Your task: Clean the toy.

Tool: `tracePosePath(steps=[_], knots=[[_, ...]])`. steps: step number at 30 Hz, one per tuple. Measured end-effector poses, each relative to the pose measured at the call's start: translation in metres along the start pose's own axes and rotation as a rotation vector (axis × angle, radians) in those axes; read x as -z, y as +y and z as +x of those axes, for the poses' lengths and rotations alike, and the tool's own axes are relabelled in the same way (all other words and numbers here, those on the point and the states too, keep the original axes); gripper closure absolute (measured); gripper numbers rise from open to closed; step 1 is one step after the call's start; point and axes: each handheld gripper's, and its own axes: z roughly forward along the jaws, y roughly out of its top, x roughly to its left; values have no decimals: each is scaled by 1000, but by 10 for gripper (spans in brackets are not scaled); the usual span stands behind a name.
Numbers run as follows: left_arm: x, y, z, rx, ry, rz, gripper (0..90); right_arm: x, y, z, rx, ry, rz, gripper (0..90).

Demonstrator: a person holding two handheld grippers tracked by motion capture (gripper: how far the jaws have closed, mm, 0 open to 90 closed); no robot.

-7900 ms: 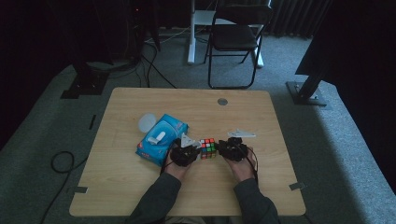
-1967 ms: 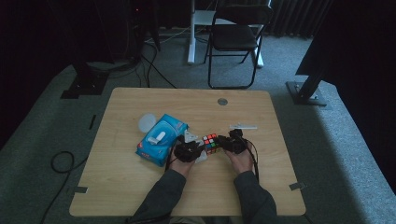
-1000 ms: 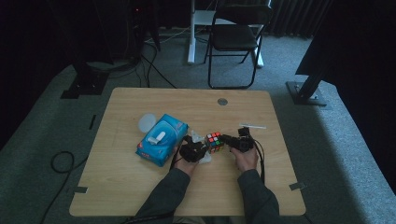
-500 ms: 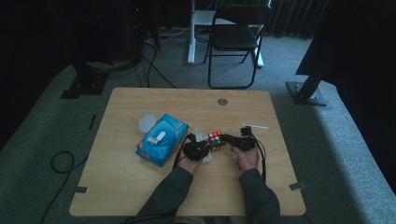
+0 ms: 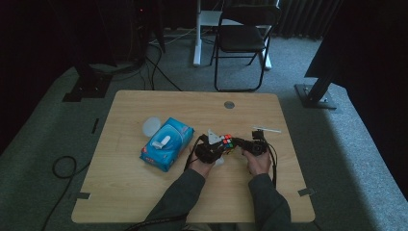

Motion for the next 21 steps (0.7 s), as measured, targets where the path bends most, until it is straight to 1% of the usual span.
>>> tracePosePath(steps=[2,3,4,5,6,7,8,9,12,14,16,17,18,19,20,21], knots=[[-2,-1,0,0,0,6,786,2,1,-1,14,-35,-2,733],[-1,-2,1,4,2,-9,784,3,1,-3,13,-58,4,779],[0,-1,2,9,1,-7,780,2,0,-5,28,-101,24,786],[0,-1,2,7,3,0,779,1,-2,-7,27,-120,46,787],[0,0,2,0,8,3,779,-3,-6,-11,18,-115,75,781],[0,-1,3,-1,11,3,779,-6,-11,-13,24,-120,102,779],[0,-1,3,-1,11,3,779,-6,-11,-13,24,-120,102,779],[1,-3,6,1,15,7,779,-10,-22,-15,29,-140,104,749],[2,-5,8,3,24,8,779,-5,-21,-9,73,-171,71,701],[4,-5,12,11,34,5,779,1,-17,-3,101,-192,38,675],[6,-5,16,16,47,0,780,7,-12,4,118,-207,8,628],[8,-4,19,21,56,-1,781,10,-10,7,125,-203,-10,619],[8,-4,19,21,56,-1,784,10,-10,7,125,-203,-10,619],[9,-2,24,22,72,-2,784,13,-6,13,132,-194,-28,597],[9,-2,24,22,72,-2,784,13,-6,13,132,-194,-28,597],[9,1,28,25,76,-5,785,13,-3,17,138,-177,-37,579]])
